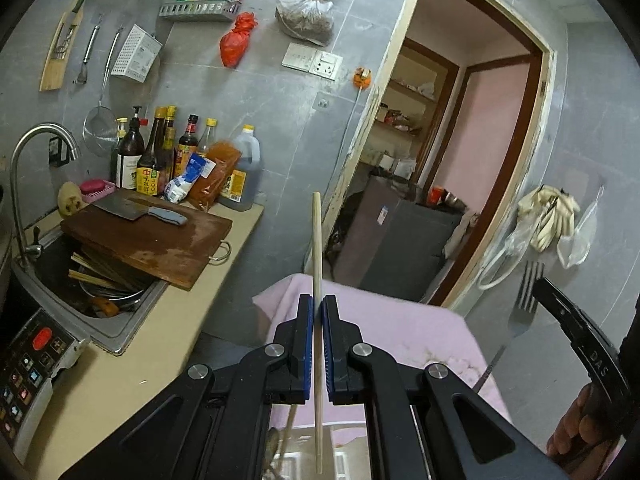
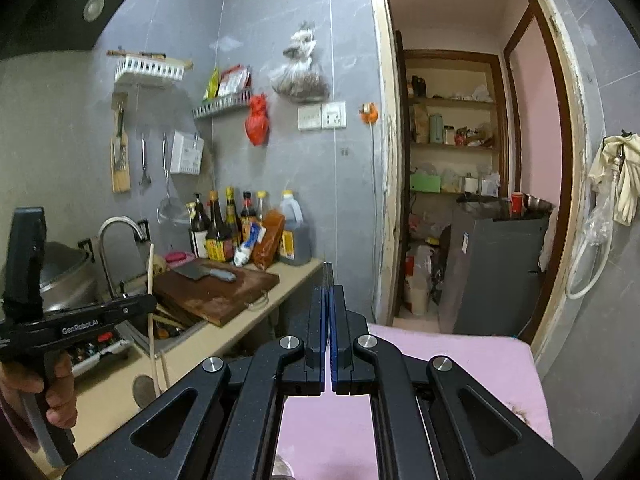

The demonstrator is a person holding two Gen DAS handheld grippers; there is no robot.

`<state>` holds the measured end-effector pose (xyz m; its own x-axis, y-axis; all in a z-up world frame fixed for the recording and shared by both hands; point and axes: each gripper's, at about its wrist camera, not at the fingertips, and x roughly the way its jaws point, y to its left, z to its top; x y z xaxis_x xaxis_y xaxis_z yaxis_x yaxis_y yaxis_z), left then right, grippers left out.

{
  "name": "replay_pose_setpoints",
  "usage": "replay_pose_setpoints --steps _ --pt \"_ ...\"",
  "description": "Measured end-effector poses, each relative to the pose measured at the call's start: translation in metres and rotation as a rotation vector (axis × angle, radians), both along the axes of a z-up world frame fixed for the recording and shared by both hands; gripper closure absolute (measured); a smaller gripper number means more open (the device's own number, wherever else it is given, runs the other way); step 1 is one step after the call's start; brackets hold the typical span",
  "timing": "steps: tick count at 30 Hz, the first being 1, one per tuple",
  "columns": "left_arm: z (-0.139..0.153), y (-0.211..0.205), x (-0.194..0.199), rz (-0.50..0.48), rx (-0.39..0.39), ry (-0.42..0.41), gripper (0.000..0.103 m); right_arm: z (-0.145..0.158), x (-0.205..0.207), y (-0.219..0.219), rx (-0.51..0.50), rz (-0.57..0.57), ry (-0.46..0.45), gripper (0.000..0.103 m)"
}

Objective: Organize utensils
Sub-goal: 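Lift the chopstick and fork and open both tools over the white caddy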

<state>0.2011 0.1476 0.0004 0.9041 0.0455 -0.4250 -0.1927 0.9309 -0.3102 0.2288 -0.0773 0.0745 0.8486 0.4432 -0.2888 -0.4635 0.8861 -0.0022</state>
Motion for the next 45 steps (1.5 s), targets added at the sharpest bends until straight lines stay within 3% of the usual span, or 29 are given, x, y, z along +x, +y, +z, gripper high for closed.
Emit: replay_pose_setpoints --steps 10,15,23,30,31,35,40,44,45 --pt "-0.039 -0.012 0.0 -0.008 0.037 0.017 0.098 -0.041 0.005 0.025 -0.083 0.022 0.053 0.101" --pt "-0.037 -0.025 0.0 -0.037 0.113 0.005 0.098 -0.057 0.004 0.024 -0.082 0.035 0.105 0.101" --pt "-0.033 -0.032 -0.008 -0.056 0.122 -0.011 0.098 -0.061 0.004 0.019 -0.081 0.041 0.124 0.101" --pt "-0.034 -0.03 -0.012 -0.066 0.121 0.028 0.098 -0.066 0.003 0.018 -0.07 0.053 0.152 0.1" --pt "-0.034 -0.03 -0.012 -0.065 0.122 0.044 0.096 -0.067 0.002 0.017 -0.072 0.05 0.162 0.1" --pt "-0.033 -0.027 -0.017 -0.056 0.082 0.043 0.061 -0.067 -0.002 0.012 -0.055 0.054 0.176 0.1" --pt "-0.031 -0.028 -0.021 -0.037 0.062 0.05 0.059 -0.061 -0.007 -0.002 -0.018 0.035 0.188 0.098" --pt "-0.024 -0.034 -0.029 -0.033 0.051 0.022 0.042 -0.052 -0.015 -0.021 0.035 -0.003 0.173 0.067" --pt "-0.023 -0.036 -0.03 -0.033 0.048 0.015 0.04 -0.05 -0.016 -0.026 0.046 -0.012 0.172 0.063"
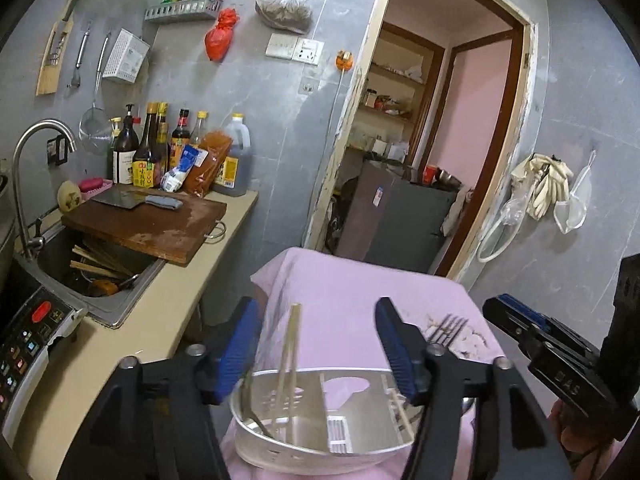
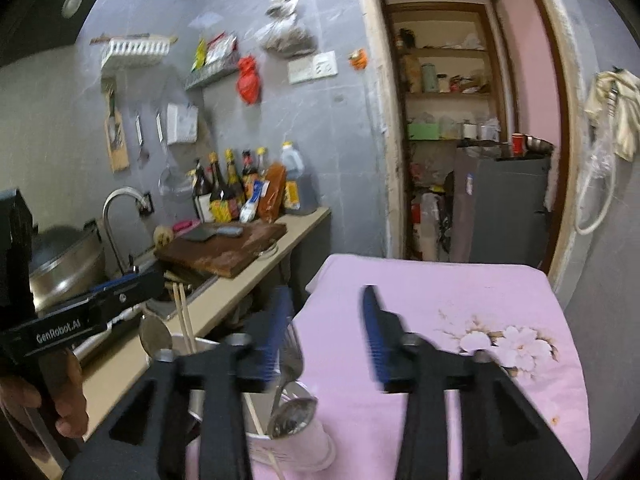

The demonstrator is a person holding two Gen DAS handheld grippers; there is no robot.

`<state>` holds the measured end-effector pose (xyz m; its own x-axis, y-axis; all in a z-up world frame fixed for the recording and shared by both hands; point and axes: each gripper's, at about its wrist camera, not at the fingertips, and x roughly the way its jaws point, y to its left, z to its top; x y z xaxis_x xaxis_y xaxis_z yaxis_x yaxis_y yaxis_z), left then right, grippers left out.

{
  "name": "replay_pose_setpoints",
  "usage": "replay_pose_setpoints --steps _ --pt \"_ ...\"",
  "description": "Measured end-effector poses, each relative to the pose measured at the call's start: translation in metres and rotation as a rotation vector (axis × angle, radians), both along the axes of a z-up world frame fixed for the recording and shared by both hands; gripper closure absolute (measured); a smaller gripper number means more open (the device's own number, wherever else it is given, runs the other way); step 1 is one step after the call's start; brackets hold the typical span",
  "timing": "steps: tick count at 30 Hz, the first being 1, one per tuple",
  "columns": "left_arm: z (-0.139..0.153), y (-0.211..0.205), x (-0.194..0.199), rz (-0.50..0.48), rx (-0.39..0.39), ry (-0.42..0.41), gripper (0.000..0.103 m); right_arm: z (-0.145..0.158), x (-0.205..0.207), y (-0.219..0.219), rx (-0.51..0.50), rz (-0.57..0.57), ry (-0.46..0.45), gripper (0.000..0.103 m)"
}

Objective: Organize utensils
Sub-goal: 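Lift the chopstick and fork and open both tools over the white caddy, then move both open tools back over the remaining cutlery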

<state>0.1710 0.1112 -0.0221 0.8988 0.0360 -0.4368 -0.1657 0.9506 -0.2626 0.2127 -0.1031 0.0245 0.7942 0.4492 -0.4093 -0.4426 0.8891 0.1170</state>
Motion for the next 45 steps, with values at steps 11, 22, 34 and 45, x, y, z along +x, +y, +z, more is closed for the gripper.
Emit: replay_pose_setpoints --steps 11,22,34,45 --pt "0.011 -0.044 -0.006 -0.026 0.009 -0.052 0.001 0.016 -0.026 -0.074 0.063 -0.171 -0.044 0.024" --pt "0.01 -0.12 -0.007 -0.116 0.087 -0.064 0.001 0.011 -0.054 -0.143 -0.023 -0.293 -0.056 0.006" --pt "-0.015 -0.198 0.006 -0.189 0.073 -0.023 0.001 -0.016 -0.058 -0.234 -0.044 -0.408 0.013 0.005" --pt "-0.072 -0.245 0.023 -0.186 0.058 0.121 0.001 -0.089 -0.039 -0.28 -0.068 -0.396 0.157 0.005"
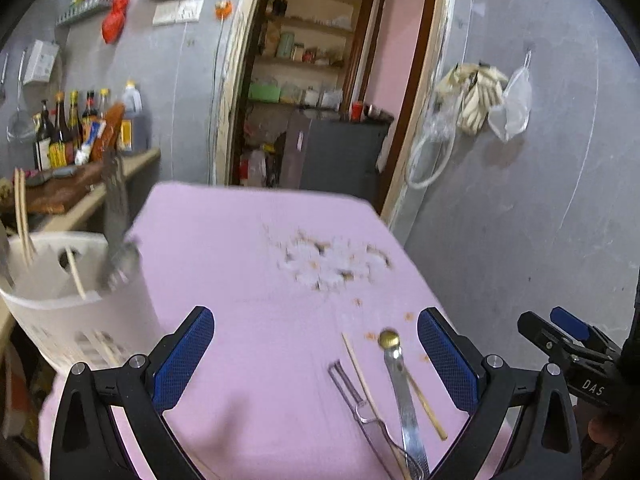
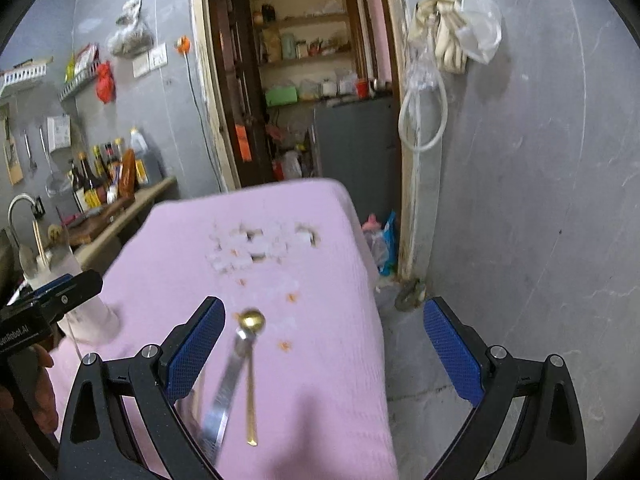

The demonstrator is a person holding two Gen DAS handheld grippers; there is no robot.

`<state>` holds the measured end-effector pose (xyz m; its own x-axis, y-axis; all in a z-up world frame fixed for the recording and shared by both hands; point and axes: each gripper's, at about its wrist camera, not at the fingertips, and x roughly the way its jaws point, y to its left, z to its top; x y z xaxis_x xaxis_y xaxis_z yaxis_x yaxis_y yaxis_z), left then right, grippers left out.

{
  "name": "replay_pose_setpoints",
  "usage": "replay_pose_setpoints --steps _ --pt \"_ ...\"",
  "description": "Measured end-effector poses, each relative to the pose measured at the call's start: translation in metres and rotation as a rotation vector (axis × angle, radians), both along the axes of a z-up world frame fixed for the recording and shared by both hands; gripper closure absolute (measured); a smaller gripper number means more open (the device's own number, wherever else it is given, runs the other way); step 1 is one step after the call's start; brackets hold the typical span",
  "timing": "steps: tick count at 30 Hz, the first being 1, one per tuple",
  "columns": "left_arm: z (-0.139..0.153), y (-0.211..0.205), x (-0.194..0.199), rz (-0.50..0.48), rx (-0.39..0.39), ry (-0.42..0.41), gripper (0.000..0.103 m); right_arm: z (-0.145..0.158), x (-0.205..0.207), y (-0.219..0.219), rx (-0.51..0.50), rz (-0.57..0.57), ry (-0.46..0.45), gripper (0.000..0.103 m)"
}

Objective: Organize utensils
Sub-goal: 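Move both open tools back over the remaining cutlery, then close the left tool on the steel tong utensil while the right tool grasps the gold spoon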

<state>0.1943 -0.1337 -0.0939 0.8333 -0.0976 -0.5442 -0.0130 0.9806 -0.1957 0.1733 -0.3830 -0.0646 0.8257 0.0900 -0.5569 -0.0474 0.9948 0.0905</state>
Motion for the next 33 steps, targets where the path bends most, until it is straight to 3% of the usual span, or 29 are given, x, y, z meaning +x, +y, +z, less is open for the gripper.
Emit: replay_pose_setpoints --steps 9,12,14,16,21,23,25,30,33 --pt "-0.042 -0.012 0.023 -0.042 -0.024 0.176 0.003 -0.053 0.016 0.001 0.007 0.075 0.103 0.005" --pt "-0.054 -0.012 0.033 -0.053 -0.066 0.247 0.015 -0.065 0.021 0.006 -0.002 0.102 0.131 0.005" --pt "-0.065 -0.012 0.04 -0.053 -0.095 0.298 0.032 -0.07 0.023 0.007 -0.01 0.114 0.142 0.005" --pt "-0.074 -0.013 0.047 -0.057 -0.114 0.341 0.04 -0.073 0.026 0.01 -0.013 0.124 0.149 0.005" --pt "-0.082 -0.023 0.053 -0.073 -0.099 0.369 0.051 -0.076 0.032 0.008 0.019 0.161 0.157 0.006" --pt "-0.082 -0.026 0.054 -0.086 -0.094 0.373 0.063 -0.078 0.036 0.007 0.041 0.18 0.156 0.007" --pt "-0.086 -0.031 0.056 -0.109 -0.091 0.398 0.073 -0.078 0.041 0.006 0.065 0.198 0.156 0.016" --pt "-0.086 -0.033 0.059 -0.113 -0.076 0.411 0.078 -0.084 0.055 0.008 0.105 0.245 0.172 0.044" --pt "-0.086 -0.032 0.062 -0.105 -0.08 0.418 0.081 -0.089 0.068 0.016 0.113 0.299 0.197 0.052"
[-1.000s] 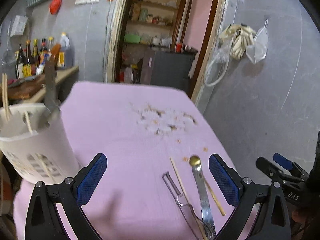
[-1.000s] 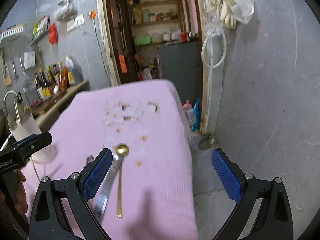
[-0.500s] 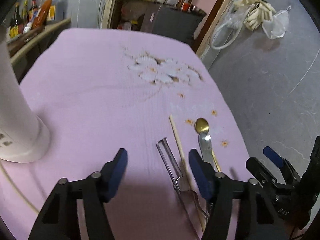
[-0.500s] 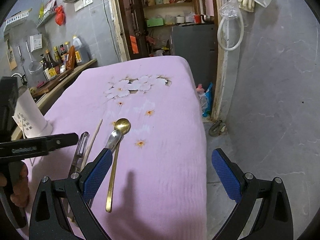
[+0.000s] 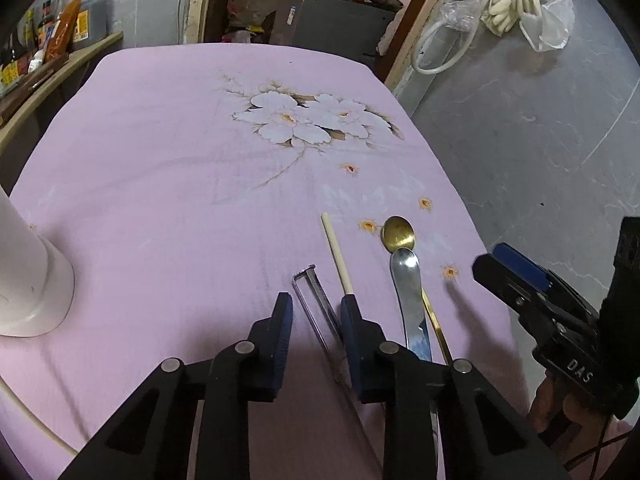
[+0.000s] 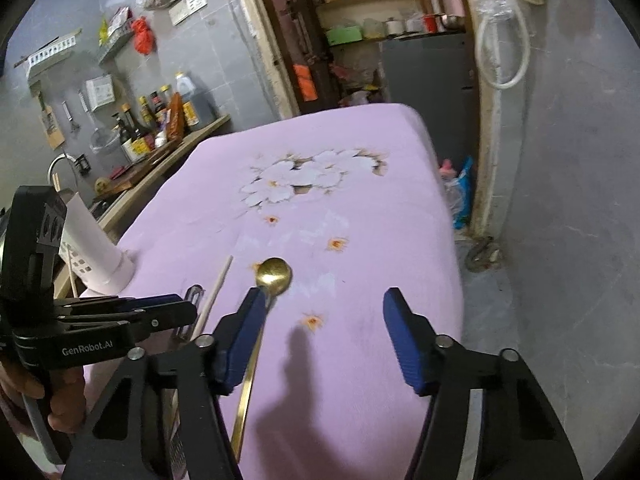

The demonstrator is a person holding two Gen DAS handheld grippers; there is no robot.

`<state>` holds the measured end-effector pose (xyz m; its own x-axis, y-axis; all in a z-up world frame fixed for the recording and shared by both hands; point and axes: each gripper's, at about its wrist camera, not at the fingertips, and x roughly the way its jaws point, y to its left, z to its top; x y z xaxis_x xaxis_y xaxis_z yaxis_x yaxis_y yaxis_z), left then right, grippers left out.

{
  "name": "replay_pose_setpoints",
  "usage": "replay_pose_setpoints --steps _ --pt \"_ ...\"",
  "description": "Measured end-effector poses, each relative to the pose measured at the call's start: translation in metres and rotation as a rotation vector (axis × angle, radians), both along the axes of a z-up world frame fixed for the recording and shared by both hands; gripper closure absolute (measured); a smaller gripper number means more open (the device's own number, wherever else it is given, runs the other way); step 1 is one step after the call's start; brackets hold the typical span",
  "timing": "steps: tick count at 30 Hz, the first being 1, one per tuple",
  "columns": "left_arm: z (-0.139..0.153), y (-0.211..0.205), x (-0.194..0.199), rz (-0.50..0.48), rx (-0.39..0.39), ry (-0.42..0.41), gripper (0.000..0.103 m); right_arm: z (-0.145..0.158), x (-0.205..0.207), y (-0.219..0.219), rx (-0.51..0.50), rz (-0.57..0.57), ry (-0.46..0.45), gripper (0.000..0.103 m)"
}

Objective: Organize utensils
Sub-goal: 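Close the left tool on the steel tong utensil while the right tool grasps the gold spoon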

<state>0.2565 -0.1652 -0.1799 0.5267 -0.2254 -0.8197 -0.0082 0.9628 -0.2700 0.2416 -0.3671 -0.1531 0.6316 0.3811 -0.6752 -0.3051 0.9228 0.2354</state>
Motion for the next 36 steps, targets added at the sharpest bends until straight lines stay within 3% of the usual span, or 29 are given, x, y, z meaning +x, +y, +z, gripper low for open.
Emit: replay_pose_setpoints --steps 3,9,23,26,32,36 --pt "-0.001 0.0 0.003 0.009 0.004 0.001 0.084 -0.006 0.014 0.008 0.001 0.057 0.04 0.062" --pt "-0.003 0.008 0.006 0.035 -0.054 0.004 0.086 -0.015 0.028 0.024 0.027 0.165 0.102 0.072" --pt "-0.004 0.007 0.009 0.036 -0.052 0.011 0.086 -0.022 0.064 0.047 -0.007 0.372 0.176 0.079" --pt "-0.004 0.007 0.01 0.036 -0.05 0.015 0.086 -0.022 0.066 0.049 -0.034 0.372 0.178 0.094" --pt "-0.001 0.007 0.012 0.028 -0.047 0.034 0.087 -0.023 0.072 0.037 0.043 0.326 0.227 0.1" --pt "0.001 0.013 0.01 0.036 -0.074 0.042 0.089 -0.01 0.063 0.035 0.018 0.286 0.177 0.101"
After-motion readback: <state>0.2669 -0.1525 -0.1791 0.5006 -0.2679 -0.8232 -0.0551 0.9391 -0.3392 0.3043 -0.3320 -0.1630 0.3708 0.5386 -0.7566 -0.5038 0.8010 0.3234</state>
